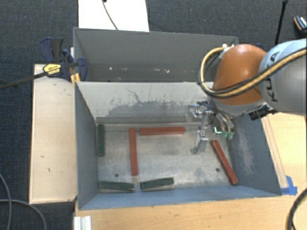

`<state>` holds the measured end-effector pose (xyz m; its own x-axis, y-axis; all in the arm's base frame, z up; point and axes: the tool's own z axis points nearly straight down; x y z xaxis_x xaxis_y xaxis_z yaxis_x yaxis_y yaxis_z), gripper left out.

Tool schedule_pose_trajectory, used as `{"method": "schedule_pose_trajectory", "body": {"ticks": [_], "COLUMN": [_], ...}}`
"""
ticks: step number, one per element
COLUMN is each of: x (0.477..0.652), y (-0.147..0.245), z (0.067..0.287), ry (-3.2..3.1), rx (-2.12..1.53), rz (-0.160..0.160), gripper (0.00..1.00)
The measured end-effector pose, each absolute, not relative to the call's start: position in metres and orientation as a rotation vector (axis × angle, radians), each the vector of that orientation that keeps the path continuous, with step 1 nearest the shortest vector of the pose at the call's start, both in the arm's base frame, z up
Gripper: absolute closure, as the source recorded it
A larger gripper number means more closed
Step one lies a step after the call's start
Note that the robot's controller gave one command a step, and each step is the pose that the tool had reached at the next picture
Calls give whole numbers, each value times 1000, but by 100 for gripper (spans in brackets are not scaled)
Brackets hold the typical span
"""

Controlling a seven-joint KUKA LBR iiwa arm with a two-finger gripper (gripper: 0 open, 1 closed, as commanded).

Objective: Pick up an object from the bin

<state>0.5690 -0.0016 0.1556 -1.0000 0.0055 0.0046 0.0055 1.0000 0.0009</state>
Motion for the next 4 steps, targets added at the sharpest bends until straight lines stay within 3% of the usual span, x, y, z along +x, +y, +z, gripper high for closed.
{"method": "schedule_pose_trajectory", "body": {"ticks": [1, 2, 3, 4], "x": [549, 527, 515, 512], "y": [108, 138, 185, 130], "z": [82, 161, 100, 70], "ry": [-3135, -3059, -2909, -2561], "rx": [125, 752, 1182, 1818], "rz": [-7, -3, -4, 0], "gripper": [0, 0, 0, 0]}}
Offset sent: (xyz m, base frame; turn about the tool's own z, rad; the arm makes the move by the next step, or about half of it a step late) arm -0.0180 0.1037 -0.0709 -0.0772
